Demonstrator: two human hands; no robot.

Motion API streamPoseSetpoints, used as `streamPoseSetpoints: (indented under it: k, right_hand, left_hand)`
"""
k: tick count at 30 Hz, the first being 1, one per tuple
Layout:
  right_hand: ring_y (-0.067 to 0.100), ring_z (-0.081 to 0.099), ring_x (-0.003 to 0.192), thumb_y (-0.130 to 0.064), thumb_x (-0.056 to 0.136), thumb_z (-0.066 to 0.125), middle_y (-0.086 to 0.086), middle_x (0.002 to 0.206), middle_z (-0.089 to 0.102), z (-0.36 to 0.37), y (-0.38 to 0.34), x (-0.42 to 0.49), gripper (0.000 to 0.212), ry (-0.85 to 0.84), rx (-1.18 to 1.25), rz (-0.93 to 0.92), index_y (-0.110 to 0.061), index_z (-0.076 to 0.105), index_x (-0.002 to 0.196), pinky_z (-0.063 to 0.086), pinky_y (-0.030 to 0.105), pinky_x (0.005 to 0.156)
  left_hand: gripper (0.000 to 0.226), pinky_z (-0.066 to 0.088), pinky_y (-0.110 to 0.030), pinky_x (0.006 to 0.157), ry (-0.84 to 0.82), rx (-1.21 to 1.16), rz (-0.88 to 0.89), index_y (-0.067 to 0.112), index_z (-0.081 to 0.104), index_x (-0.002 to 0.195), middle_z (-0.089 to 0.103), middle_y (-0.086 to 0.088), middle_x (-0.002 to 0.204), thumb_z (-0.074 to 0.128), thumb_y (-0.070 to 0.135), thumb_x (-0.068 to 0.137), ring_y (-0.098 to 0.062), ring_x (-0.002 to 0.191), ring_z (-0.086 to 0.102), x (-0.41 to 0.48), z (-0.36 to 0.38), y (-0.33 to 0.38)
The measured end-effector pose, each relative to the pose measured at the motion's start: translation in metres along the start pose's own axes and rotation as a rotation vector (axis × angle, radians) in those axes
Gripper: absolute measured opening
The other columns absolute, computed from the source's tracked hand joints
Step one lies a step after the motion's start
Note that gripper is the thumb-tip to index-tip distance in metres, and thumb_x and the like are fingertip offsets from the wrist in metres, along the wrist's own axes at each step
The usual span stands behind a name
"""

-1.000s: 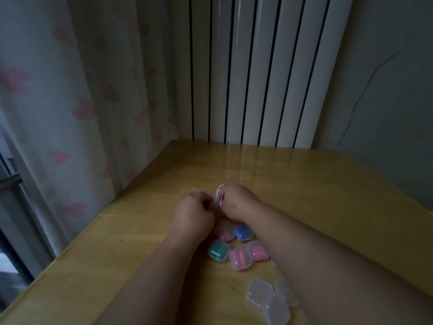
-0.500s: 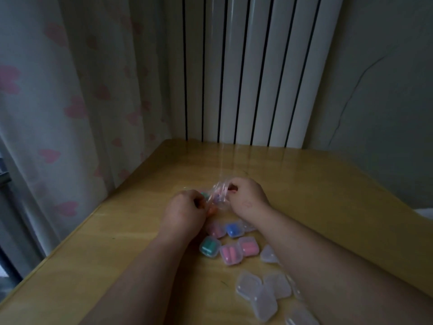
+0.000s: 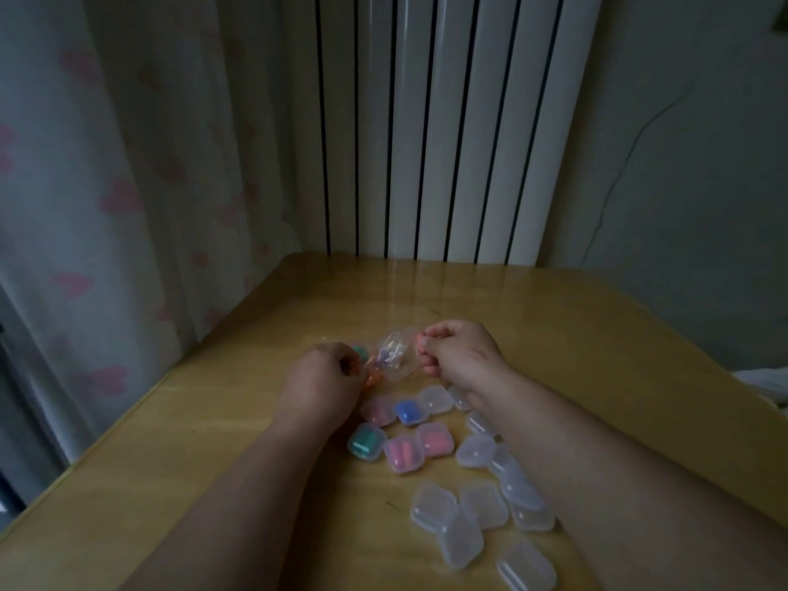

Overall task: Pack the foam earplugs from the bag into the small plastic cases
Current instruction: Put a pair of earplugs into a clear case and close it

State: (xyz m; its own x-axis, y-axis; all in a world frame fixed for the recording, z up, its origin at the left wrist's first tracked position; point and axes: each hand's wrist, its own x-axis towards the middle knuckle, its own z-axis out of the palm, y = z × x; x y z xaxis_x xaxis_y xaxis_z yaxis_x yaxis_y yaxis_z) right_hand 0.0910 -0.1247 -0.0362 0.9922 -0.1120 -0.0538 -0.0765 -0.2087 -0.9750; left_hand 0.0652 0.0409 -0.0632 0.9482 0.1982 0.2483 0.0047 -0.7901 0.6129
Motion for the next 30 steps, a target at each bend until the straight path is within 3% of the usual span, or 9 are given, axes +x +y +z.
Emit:
streamPoseSetpoints:
  k: [3, 7, 9, 12, 14, 19, 23, 27, 30]
  right_hand:
    - [0.01, 0.055, 0.061, -0.008, 0.09, 0.066, 0.009, 0.082, 0.067, -0.01, -0.003, -0.009, 0.007, -0.019, 0.04, 0.01, -0.008, 0.061, 0.096, 0.05, 0.021, 0.053]
    - [0.008, 0.054, 0.057, -0.008, 0.09, 0.066, 0.008, 0.077, 0.065, -0.025, -0.006, -0.029, 0.007, -0.087, 0.13, 0.018, -0.01, 0.059, 0.089, 0.048, 0.023, 0.053]
    - [0.009, 0.053, 0.058, -0.006, 0.091, 0.064, 0.008, 0.076, 0.065, -0.033, -0.007, -0.043, 0.005, -0.12, 0.172, 0.012, -0.009, 0.06, 0.09, 0.047, 0.024, 0.054]
    - [0.01, 0.05, 0.056, -0.002, 0.089, 0.063, 0.009, 0.072, 0.064, -0.04, -0.006, -0.061, 0.009, -0.181, 0.259, -0.001, -0.009, 0.058, 0.086, 0.044, 0.025, 0.055]
    - [0.01, 0.052, 0.056, -0.004, 0.087, 0.066, 0.009, 0.071, 0.066, -0.041, -0.003, -0.067, 0.012, -0.2, 0.251, -0.029, -0.01, 0.058, 0.082, 0.044, 0.024, 0.054]
    - [0.014, 0.056, 0.061, -0.001, 0.085, 0.068, 0.007, 0.069, 0.065, -0.041, 0.007, -0.067, 0.013, -0.131, 0.295, -0.044, -0.009, 0.062, 0.076, 0.048, 0.027, 0.062]
    - [0.017, 0.06, 0.066, 0.012, 0.083, 0.06, 0.012, 0.074, 0.065, -0.047, 0.01, -0.07, 0.018, -0.12, 0.34, -0.053, -0.002, 0.067, 0.074, 0.051, 0.028, 0.068]
    - [0.014, 0.065, 0.068, 0.013, 0.086, 0.059, 0.01, 0.078, 0.067, -0.046, 0.008, -0.076, 0.016, -0.115, 0.3, -0.085, -0.002, 0.066, 0.083, 0.056, 0.027, 0.069]
    - [0.019, 0.065, 0.069, 0.006, 0.082, 0.068, 0.008, 0.075, 0.069, -0.046, 0.008, -0.076, 0.017, -0.071, 0.212, -0.121, -0.009, 0.064, 0.089, 0.056, 0.037, 0.075]
  left_hand:
    - [0.023, 0.047, -0.027, 0.081, -0.005, 0.046, 0.06, 0.023, 0.072, 0.108, 0.069, -0.001, 0.113, 0.063, 0.023, 0.087, -0.022, 0.103, 0.06, -0.002, 0.0, 0.001]
    - [0.026, 0.035, -0.033, 0.086, 0.204, 0.256, 0.195, 0.033, 0.072, 0.105, 0.066, 0.012, 0.115, 0.055, 0.033, 0.086, -0.02, 0.111, 0.049, -0.006, -0.004, 0.007]
    - [0.024, 0.038, -0.033, 0.089, 0.166, 0.027, 0.216, 0.037, 0.069, 0.111, 0.063, 0.011, 0.116, 0.059, 0.029, 0.091, -0.017, 0.112, 0.05, -0.011, -0.006, 0.015]
    - [0.024, 0.056, -0.036, 0.088, -0.174, -0.544, 0.227, 0.041, 0.068, 0.111, 0.069, 0.008, 0.108, 0.064, 0.025, 0.093, -0.014, 0.099, 0.064, -0.02, -0.006, 0.029]
    - [0.021, 0.056, -0.038, 0.09, -0.259, -0.593, 0.281, 0.039, 0.071, 0.106, 0.072, 0.01, 0.104, 0.067, 0.026, 0.09, -0.014, 0.099, 0.067, -0.025, -0.002, 0.031]
    - [0.011, 0.055, -0.035, 0.079, -0.246, -0.706, 0.212, 0.025, 0.074, 0.083, 0.074, 0.001, 0.089, 0.069, 0.017, 0.089, -0.017, 0.086, 0.068, -0.03, -0.006, 0.035]
    - [0.005, 0.05, -0.033, 0.069, -0.233, -0.882, 0.119, 0.008, 0.067, 0.086, 0.07, -0.021, 0.094, 0.071, 0.008, 0.083, -0.017, 0.074, 0.061, -0.033, -0.011, 0.038]
    - [0.014, 0.051, -0.029, 0.066, -0.245, -0.898, 0.107, 0.003, 0.065, 0.093, 0.068, -0.024, 0.091, 0.072, 0.005, 0.081, -0.016, 0.072, 0.06, -0.034, -0.009, 0.038]
    - [0.014, 0.053, -0.026, 0.066, -0.239, -0.908, 0.089, 0.004, 0.066, 0.098, 0.07, -0.023, 0.097, 0.068, 0.001, 0.085, -0.014, 0.073, 0.063, -0.035, -0.007, 0.038]
